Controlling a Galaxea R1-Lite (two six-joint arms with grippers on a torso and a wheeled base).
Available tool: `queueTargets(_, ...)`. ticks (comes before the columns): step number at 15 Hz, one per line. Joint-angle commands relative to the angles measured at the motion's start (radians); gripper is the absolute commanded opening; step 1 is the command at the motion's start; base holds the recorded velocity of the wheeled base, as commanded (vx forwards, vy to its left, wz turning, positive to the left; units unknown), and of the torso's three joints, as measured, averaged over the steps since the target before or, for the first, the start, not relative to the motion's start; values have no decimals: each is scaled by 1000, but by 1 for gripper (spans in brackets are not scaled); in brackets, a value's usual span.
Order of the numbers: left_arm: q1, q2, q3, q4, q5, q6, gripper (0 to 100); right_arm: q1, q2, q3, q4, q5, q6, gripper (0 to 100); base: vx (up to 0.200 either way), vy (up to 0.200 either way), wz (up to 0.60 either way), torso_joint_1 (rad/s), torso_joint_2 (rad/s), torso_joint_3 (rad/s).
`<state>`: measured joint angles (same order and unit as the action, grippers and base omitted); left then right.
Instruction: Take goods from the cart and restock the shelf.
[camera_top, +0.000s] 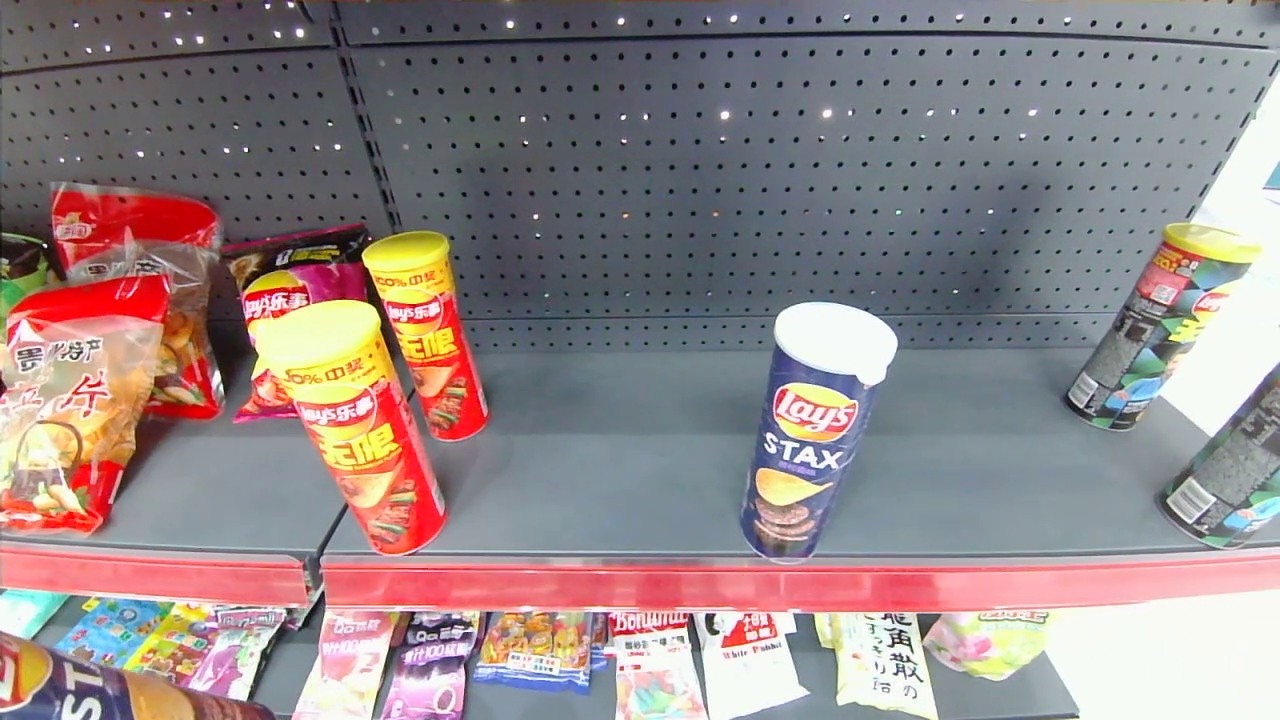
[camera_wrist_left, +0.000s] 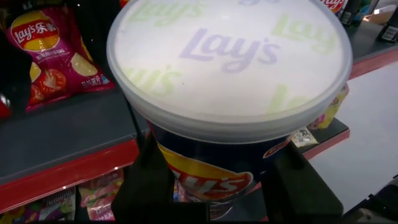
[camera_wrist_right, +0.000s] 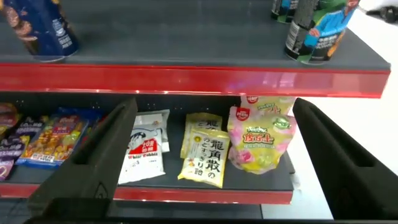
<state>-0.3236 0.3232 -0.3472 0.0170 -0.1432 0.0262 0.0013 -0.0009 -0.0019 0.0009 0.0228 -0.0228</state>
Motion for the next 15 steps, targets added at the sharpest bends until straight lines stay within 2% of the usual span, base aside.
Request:
queueTargets(1, 0, -10, 2, 0, 1, 1, 0, 0, 1, 2, 1, 2, 1, 100, 0, 0, 0, 0, 0, 0)
queueTargets(7, 0, -4, -3, 0, -1, 1, 0, 0, 1, 2, 1, 2, 12, 100, 0, 0, 0, 0, 0, 0)
queueTargets(14, 0, -4, -1, 0, 1, 0, 0, 0, 1, 2, 1, 2, 14, 100, 0, 0, -600, 2, 4, -2)
queueTargets(15, 0, -4, 1, 0, 1, 0, 0, 0, 1, 2, -1, 2, 14, 100, 0, 0, 0, 0, 0, 0)
